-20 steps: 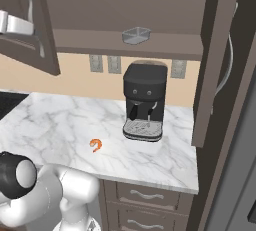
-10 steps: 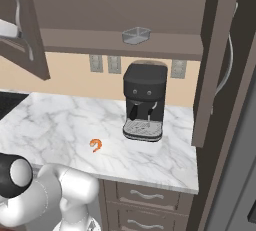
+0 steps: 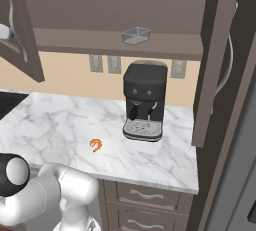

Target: Retrieve the tupperware from the cabinet, then place the raw meat into the tupperware to avoid contamination.

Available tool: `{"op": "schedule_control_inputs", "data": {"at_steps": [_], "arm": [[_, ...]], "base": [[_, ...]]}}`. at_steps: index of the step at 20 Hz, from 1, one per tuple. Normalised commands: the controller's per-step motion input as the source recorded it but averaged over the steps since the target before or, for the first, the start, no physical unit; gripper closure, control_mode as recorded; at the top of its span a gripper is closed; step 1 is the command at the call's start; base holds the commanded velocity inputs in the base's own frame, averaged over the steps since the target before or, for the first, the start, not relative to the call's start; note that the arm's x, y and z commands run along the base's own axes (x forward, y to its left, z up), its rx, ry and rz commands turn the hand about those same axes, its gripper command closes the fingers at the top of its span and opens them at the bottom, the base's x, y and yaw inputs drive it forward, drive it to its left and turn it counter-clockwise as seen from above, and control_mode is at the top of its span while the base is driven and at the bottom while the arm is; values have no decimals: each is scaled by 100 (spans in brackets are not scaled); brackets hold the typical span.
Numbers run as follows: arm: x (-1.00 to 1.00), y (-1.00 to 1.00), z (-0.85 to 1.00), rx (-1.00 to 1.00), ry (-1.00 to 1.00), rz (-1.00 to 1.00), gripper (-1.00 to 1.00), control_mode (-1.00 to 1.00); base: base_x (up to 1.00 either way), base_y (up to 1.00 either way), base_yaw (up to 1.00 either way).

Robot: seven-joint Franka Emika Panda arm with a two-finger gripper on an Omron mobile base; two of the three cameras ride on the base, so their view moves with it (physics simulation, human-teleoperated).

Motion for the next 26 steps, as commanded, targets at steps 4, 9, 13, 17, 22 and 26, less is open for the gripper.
{"op": "schedule_control_inputs", "data": {"at_steps": [4, 9, 13, 17, 22, 26], "arm": [[-3, 0, 0, 0, 1, 0, -100, -100], [-18, 0, 0, 0, 0, -2, -100, -100], [-24, 0, 0, 0, 0, -4, -100, -100], [-25, 0, 0, 0, 0, -4, -100, -100], [-33, -2, 0, 1, 0, -5, -100, -100], [-42, -3, 0, 2, 0, -5, -100, -100]], "base": [[0, 0, 0], [0, 0, 0], [0, 0, 0], [0, 0, 0], [0, 0, 0], [0, 0, 0]]}}
